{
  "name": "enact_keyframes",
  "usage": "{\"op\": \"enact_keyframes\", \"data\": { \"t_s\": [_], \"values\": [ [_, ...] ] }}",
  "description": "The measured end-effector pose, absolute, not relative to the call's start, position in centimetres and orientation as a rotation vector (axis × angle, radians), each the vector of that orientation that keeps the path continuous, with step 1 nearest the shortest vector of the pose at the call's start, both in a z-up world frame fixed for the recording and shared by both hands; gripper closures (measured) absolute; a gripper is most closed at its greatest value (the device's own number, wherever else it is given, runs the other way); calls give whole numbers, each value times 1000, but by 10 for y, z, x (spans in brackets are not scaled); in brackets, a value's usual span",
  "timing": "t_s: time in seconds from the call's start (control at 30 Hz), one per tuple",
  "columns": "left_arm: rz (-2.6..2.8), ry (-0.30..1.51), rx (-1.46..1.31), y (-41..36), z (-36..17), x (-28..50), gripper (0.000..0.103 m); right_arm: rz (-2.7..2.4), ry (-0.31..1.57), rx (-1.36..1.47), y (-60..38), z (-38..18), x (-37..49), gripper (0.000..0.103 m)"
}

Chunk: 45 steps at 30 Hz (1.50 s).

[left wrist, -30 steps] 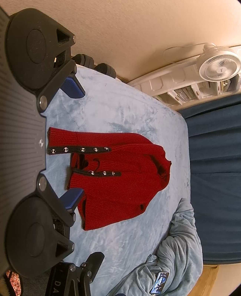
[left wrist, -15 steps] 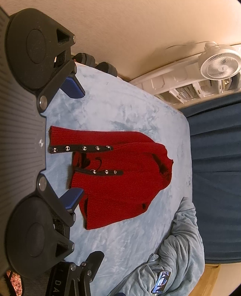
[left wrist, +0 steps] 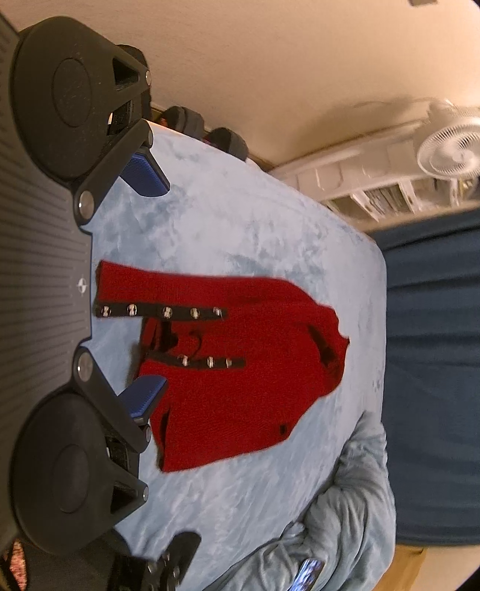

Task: Fold small clothes
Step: 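Grasp the cardigan hem with the right gripper and lift it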

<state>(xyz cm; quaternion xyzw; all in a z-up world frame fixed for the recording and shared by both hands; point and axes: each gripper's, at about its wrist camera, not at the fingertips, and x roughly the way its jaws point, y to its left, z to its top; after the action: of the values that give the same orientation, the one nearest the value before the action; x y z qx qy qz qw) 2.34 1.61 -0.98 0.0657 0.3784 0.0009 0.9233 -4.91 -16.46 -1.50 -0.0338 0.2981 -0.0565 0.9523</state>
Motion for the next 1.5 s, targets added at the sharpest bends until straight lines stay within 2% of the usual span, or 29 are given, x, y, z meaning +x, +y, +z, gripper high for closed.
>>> {"op": "enact_keyframes", "data": {
  "t_s": [0.2,0.4,0.5,0.57,0.6,0.63,0.67,0.7,0.73,0.77,0.83,0.93,1.03,1.1,1.17,1.2,1.3,1.4,1.5],
  "values": [
    [90,816,55,53,-20,47,0,-42,652,10,-169,-29,-7,1],
    [184,880,18,93,-38,68,0,62,772,167,-160,-69,80,1],
    [223,913,10,109,-47,75,0,87,849,222,-152,-102,138,8],
    [248,934,6,119,-52,78,0,89,927,287,-150,-129,178,21],
    [258,944,6,123,-54,80,0,92,971,322,-150,-142,194,23],
    [267,954,7,126,-57,82,0,99,1021,363,-151,-156,211,33],
    [278,965,9,128,-59,84,0,117,1068,410,-153,-170,224,68],
    [287,975,11,130,-62,86,0,121,1094,432,-156,-178,232,74],
    [293,982,13,132,-63,88,0,128,1092,402,-157,-177,235,85],
    [297,989,16,130,-65,91,0,145,1087,336,-157,-170,235,88],
    [300,1000,26,128,-69,97,0,140,1054,196,-168,-151,233,89],
    [283,1016,43,117,-77,110,0,-9,967,51,-236,-109,247,90],
    [256,1014,48,101,-78,123,0,-405,776,-220,-337,-54,288,89],
    [243,1004,55,90,-78,130,0,-634,686,-284,-390,-26,303,77],
    [237,999,57,81,-78,136,0,-758,679,-208,-425,-10,304,34],
    [235,997,56,78,-78,138,0,-729,675,-144,-430,-8,296,30],
    [226,1003,63,71,-84,145,0,-437,697,77,-416,-34,255,30],
    [214,1029,81,66,-90,154,0,-169,834,287,-376,-94,217,30],
    [206,1047,78,63,-92,160,0,-29,979,348,-319,-160,186,30]
  ]
}}
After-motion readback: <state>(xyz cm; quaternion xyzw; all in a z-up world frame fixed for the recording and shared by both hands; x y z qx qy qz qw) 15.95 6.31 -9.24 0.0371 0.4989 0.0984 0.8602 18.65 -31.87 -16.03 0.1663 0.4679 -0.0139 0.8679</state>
